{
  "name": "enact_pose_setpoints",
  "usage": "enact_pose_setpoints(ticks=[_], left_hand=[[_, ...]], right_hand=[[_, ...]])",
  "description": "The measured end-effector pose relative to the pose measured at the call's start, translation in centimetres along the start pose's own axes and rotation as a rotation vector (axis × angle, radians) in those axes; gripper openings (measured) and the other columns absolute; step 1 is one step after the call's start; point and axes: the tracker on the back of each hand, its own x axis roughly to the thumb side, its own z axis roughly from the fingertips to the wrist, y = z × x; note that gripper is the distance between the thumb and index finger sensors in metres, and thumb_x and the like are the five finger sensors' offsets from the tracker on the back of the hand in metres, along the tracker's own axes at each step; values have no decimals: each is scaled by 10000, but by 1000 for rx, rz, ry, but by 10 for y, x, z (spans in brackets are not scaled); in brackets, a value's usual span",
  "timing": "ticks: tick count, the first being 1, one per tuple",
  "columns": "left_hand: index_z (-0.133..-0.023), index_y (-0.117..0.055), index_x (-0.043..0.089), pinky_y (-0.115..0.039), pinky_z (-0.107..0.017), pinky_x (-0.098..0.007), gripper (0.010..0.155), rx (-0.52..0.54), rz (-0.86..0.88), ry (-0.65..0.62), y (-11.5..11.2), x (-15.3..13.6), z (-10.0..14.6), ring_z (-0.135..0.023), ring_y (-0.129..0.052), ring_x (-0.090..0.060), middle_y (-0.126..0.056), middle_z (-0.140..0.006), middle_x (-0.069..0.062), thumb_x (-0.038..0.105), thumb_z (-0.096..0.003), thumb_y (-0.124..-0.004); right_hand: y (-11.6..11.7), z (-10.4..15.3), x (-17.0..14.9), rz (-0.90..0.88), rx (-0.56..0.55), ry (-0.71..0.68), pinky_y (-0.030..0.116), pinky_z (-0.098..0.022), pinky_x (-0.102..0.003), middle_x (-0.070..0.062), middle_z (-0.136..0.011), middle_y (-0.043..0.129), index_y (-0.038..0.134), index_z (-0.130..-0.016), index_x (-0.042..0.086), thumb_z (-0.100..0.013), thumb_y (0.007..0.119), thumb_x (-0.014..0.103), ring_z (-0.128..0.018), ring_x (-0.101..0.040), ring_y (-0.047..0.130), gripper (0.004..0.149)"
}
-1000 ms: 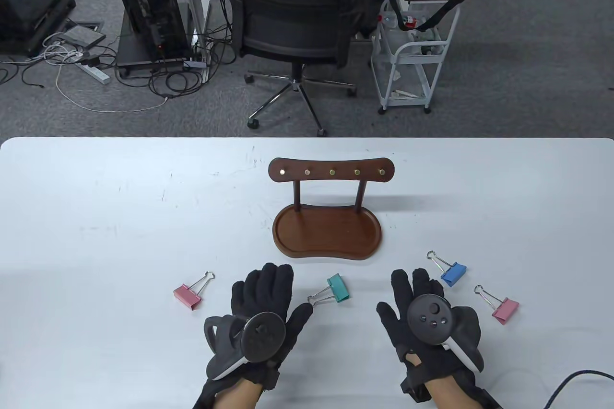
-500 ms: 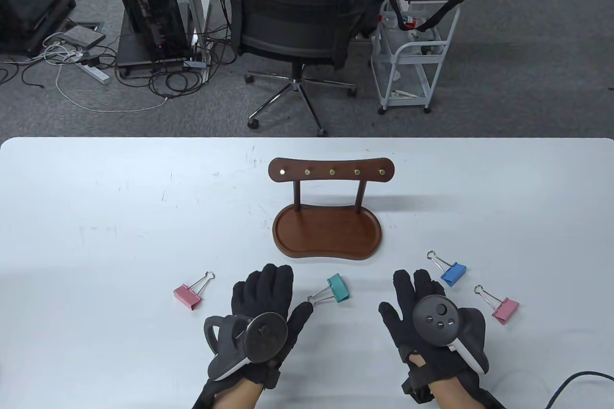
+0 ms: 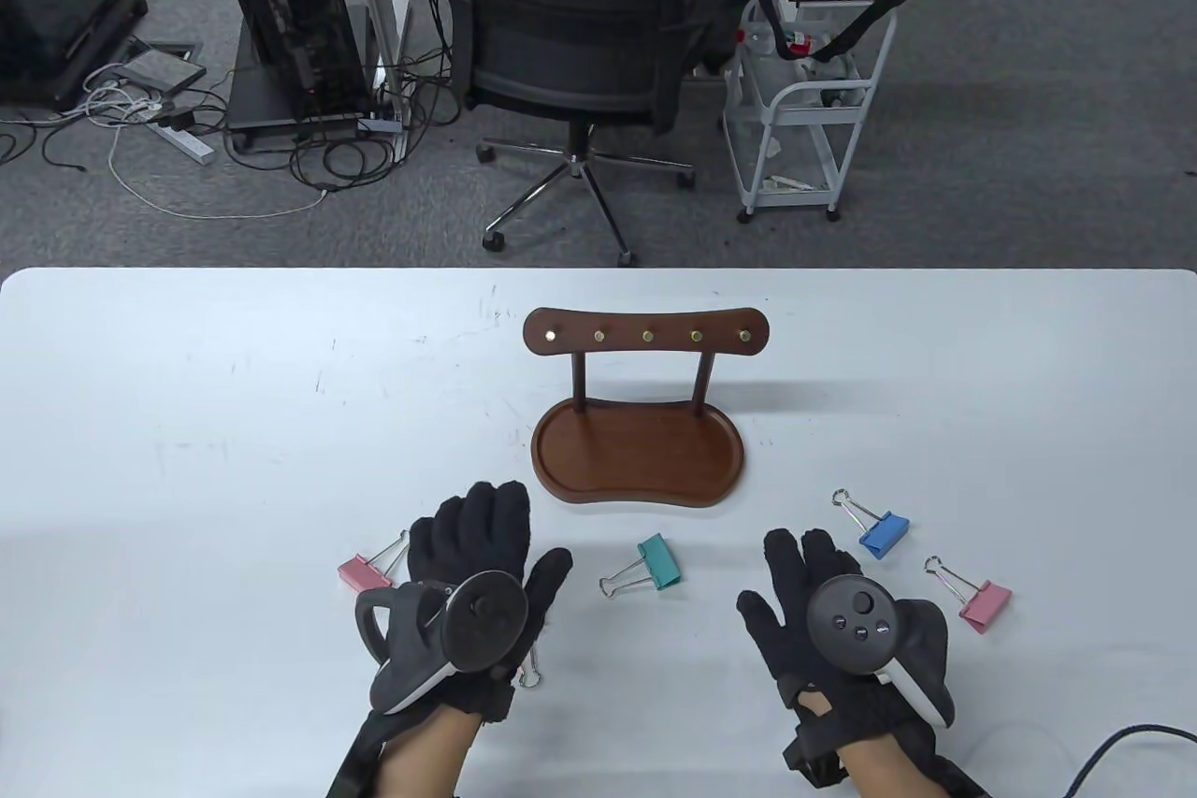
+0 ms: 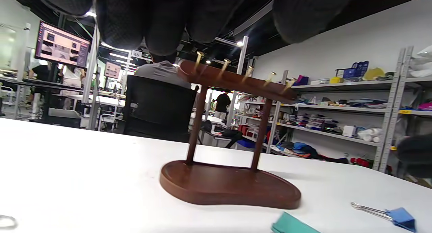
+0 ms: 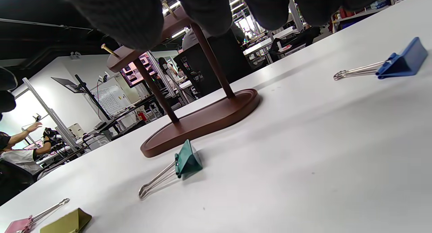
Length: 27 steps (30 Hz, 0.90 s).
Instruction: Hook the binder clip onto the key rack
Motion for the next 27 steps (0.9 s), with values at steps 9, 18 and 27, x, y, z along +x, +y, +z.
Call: enact_pose_setpoints(ticks=[9, 18, 27], left_hand=[[-1126, -660, -16, -510, -684, -793, 779, -42, -125, 136, 17, -55, -8, -951, -705, -637, -724, -1095, -325, 529, -575, -745], [-1149, -609, -8, -500, -690, -793, 807, -228, -221, 266, -14, -116, -4, -972, -679, -638, -686, -1121, -324, 519, -564, -789], [-1145, -617, 6, -506, -693, -788, 801, -351, -260, 252, -47, -139, 0, -976, -699, -619, -700, -1120, -311, 508, -551, -809]], right_hand=[[1, 1, 2, -2, 2, -2, 455, -640, -747, -402, -1155, 444, 494, -1169, 46, -581, 701, 480, -953, -695, 471, 760], [0, 0, -1, -16, 10, 11, 461, -639, -745, -401, -1152, 451, 497, -1167, 42, -580, 701, 480, -951, -690, 483, 760], [1, 0, -1, -18, 14, 6, 466, -638, -745, -403, -1150, 458, 503, -1165, 40, -580, 701, 479, -948, -691, 488, 757]])
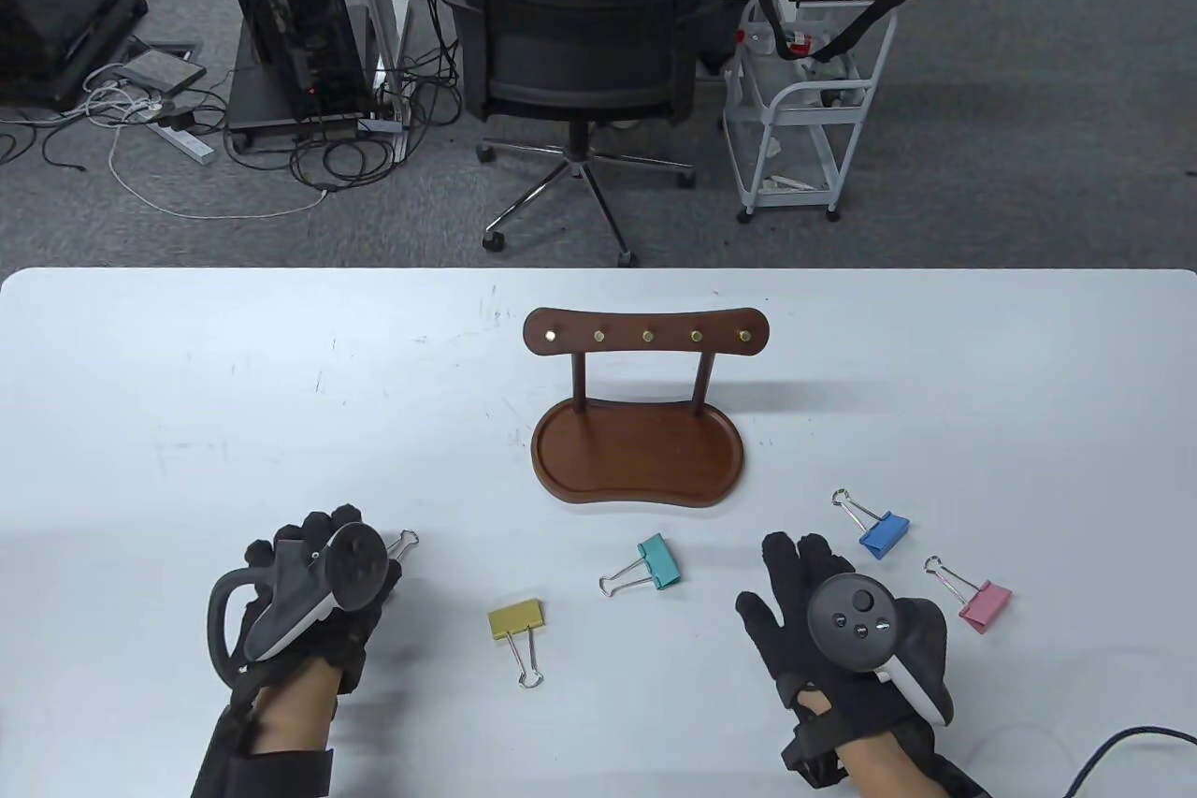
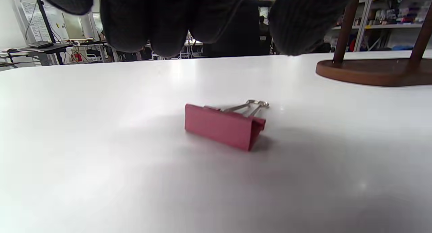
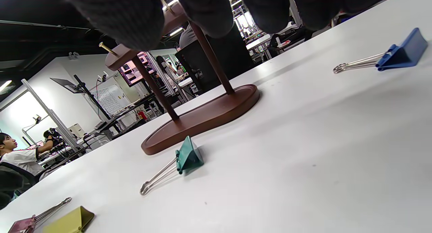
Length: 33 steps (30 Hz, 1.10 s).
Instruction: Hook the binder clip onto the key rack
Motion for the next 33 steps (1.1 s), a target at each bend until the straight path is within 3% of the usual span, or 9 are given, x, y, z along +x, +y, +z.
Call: enact_pose_setpoints(ticks=[13, 33], left_hand=[[-1139, -638, 16, -521, -697, -777, 790, -121, -78, 29, -24, 1, -12, -969, -737, -597, -730, -1111, -298, 507, -545, -811], [-1111, -671, 5, -587, -697, -750, 789, -99, -162, -20, -33, 7, -11, -929, -824, -545, -798, -1060, -256, 478, -510, -866]], right_hand=[[0, -1, -1, -13, 8, 0, 471, -636, -744, -405, -1144, 471, 515, -1162, 37, -580, 700, 479, -944, -691, 498, 754], [4, -1, 2, -6, 28, -4, 473, -636, -742, -403, -1144, 475, 524, -1158, 33, -580, 699, 478, -943, -689, 503, 750]])
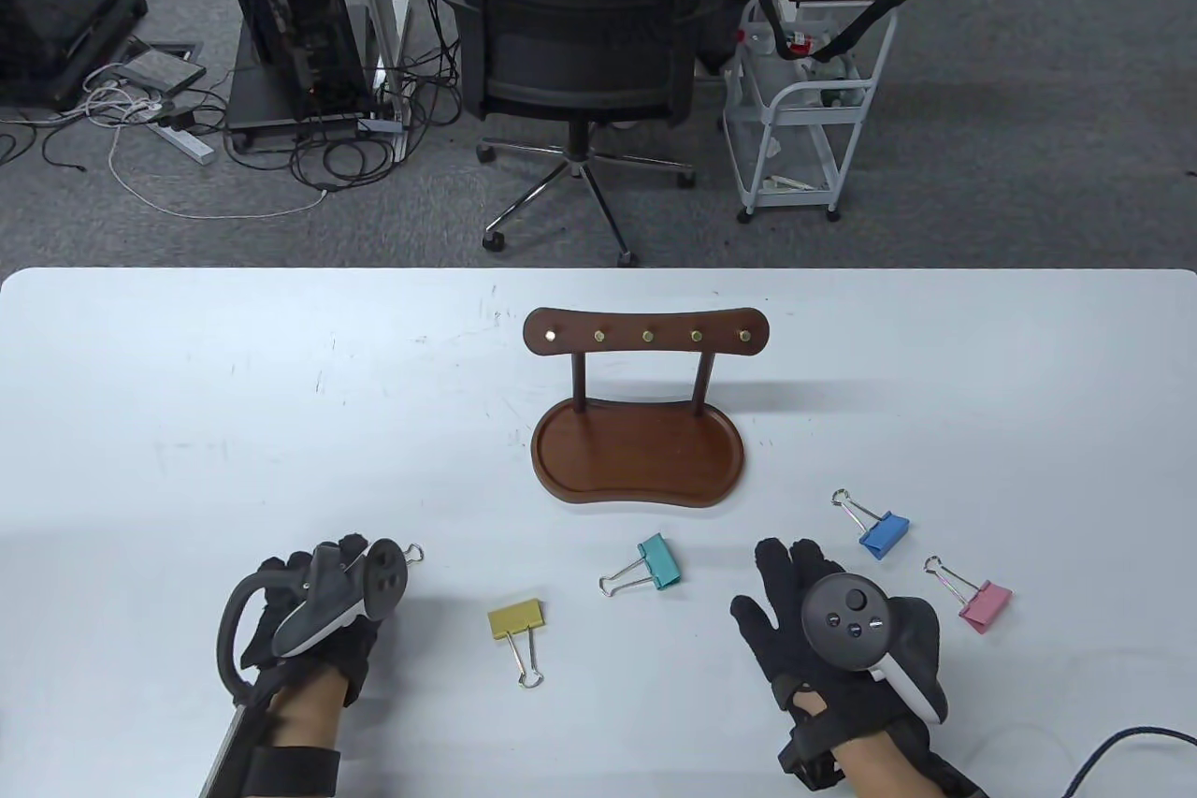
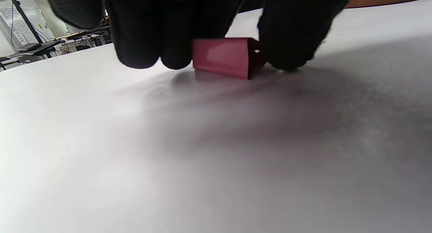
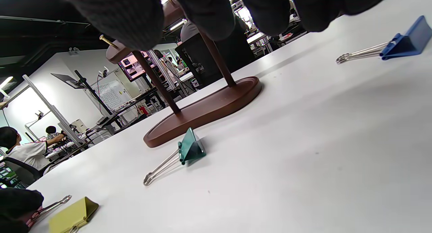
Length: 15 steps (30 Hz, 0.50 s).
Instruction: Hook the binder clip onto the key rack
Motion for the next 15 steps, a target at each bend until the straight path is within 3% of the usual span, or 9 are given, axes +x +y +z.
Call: enact_pose_setpoints(ticks=[15], left_hand=[[-1057, -760, 6, -640, -677, -734, 772, 133, 37, -32, 4, 2, 4, -820, -929, -496, -875, -985, -243, 507, -484, -888]], right_hand=[[1, 0, -1, -7, 2, -1, 476, -634, -742, -402, -1142, 481, 532, -1155, 31, -580, 699, 478, -942, -689, 507, 748]])
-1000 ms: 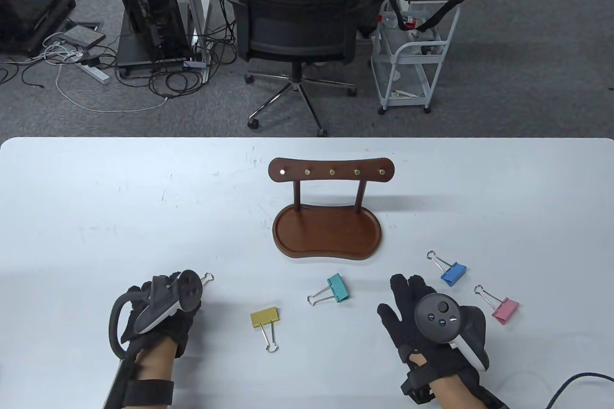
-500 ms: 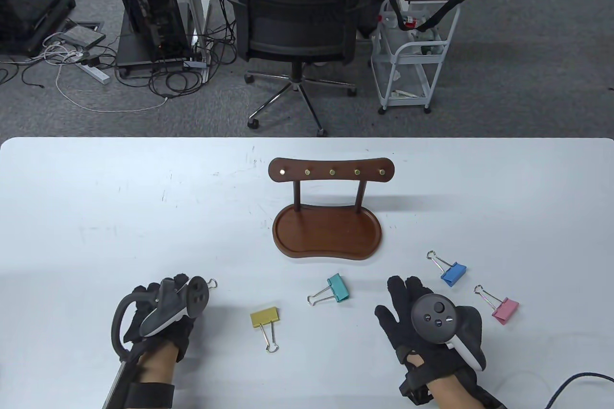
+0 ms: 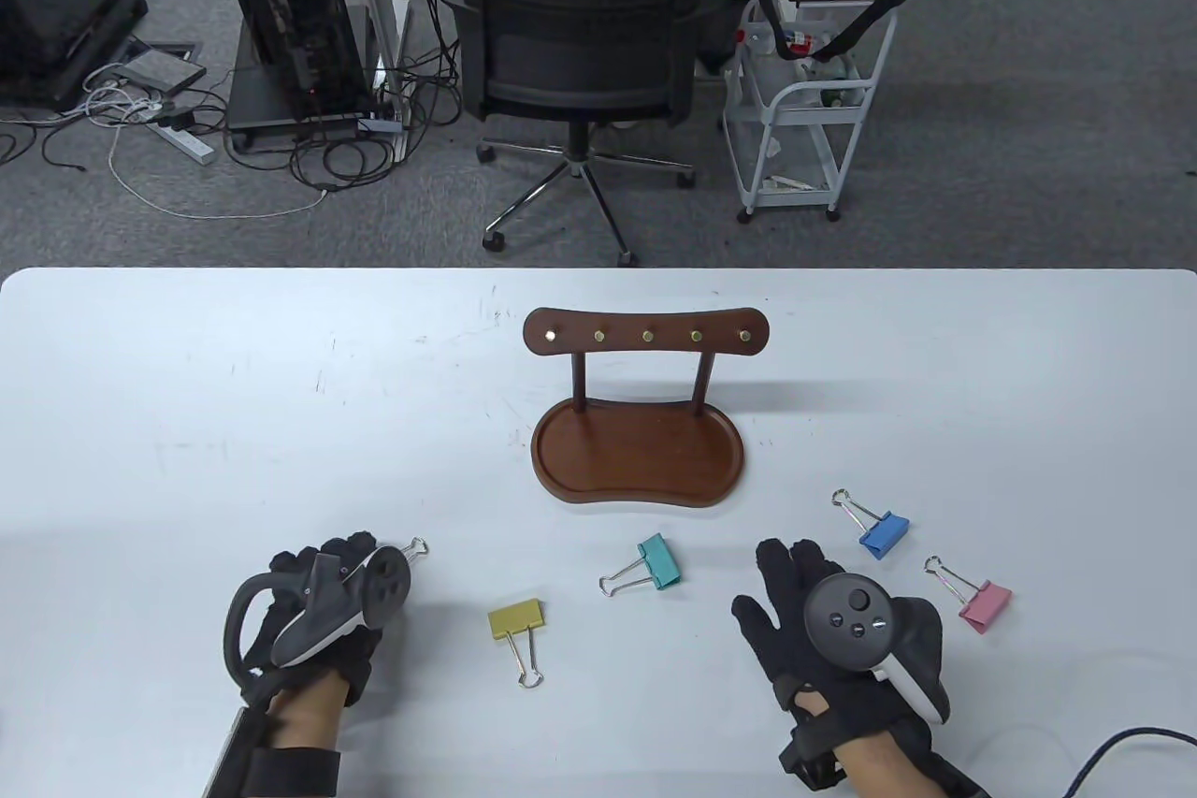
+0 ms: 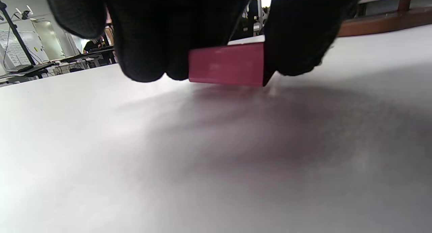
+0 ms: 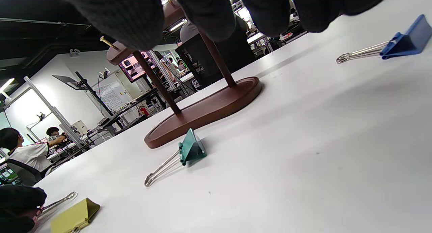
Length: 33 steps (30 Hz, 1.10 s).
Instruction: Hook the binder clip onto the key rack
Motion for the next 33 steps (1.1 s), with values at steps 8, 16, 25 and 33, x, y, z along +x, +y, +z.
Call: enact_pose_setpoints(ticks=[8, 16, 25, 33], left_hand=[[-1062, -751, 9, -638, -674, -731, 779, 120, 117, 24, 29, 1, 11, -805, -935, -492, -874, -979, -237, 528, -493, -870], [-1062, -745, -4, -633, -671, -730, 790, 258, 241, 56, 64, 1, 22, -784, -944, -491, -880, -963, -240, 544, -504, -860], [-1063, -736, -13, -639, -667, -723, 796, 390, 283, 83, 103, 12, 25, -770, -951, -488, -886, -951, -241, 554, -516, -852], [-1063, -733, -20, -637, -664, -724, 798, 437, 313, 90, 130, 38, 18, -764, -952, -487, -883, -947, -243, 559, -525, -847]], right_hand=[[3, -1, 2, 1, 13, -1, 475, -635, -741, -403, -1142, 479, 530, -1155, 30, -579, 700, 478, -941, -689, 505, 749], [6, -2, 4, 6, 23, -8, 475, -634, -742, -404, -1141, 481, 530, -1155, 31, -580, 699, 478, -942, -689, 503, 748], [5, -1, 4, 0, 16, -12, 474, -635, -742, -402, -1143, 479, 531, -1156, 30, -579, 699, 478, -943, -688, 501, 749], [5, -1, 4, -6, 11, -17, 473, -635, -742, -403, -1143, 477, 531, -1155, 30, -580, 699, 478, -942, -689, 502, 748]])
